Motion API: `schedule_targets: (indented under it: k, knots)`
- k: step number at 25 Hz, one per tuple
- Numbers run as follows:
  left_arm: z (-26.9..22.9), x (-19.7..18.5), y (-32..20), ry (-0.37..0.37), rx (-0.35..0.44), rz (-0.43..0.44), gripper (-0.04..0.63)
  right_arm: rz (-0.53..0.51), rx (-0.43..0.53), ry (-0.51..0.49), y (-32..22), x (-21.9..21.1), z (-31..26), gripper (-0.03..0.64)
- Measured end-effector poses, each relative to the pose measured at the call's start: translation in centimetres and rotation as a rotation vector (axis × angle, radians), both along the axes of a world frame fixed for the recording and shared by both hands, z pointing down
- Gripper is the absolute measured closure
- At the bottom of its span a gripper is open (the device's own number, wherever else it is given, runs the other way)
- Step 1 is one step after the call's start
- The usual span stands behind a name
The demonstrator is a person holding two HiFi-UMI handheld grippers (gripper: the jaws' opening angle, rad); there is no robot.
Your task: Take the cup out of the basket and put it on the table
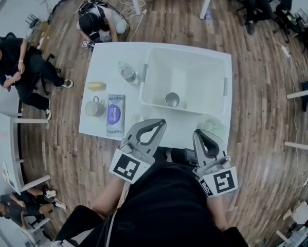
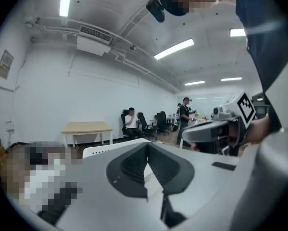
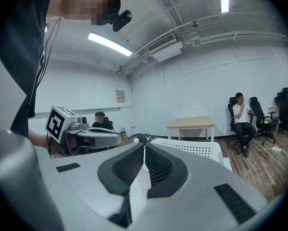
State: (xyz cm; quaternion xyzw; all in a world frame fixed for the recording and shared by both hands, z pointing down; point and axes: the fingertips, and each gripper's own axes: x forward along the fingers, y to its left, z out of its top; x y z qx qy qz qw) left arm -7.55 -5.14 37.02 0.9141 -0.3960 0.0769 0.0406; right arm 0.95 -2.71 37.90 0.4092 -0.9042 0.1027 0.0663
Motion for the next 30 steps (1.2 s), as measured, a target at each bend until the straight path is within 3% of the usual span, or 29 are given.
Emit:
schedule_targets:
  k: [3,6,11,23,30]
  knots:
    - [-0.7,1.7,0.9,0.088,-0.015,0.040,0.586,-0.015,0.009,-0.007,0.1,-0.4,-0.2,0.591]
    - [-1.0,3.0,1.7,0.122,-0.032,0.075,0.586,-0.029,0.017,-0.008,0.3,-0.7,-0.5,0.591]
    - [-0.7,4.6,2.2,0.076,-0.022,0.120,0.586,-0.035,0.020,-0.007,0.5,-0.4,-0.7,0.591]
    - [-0.3,4.9,2.2,0.094,-0.046,0.124,0.586,-0.047,0.012,0.020,0.4,-0.3,-0.4,0.591]
    - [0.7,4.6,2.8,0.063,-0.034,0.116,0.585,-0.106,-0.048,0.156,-2.0,-0.1,1.8,0.591]
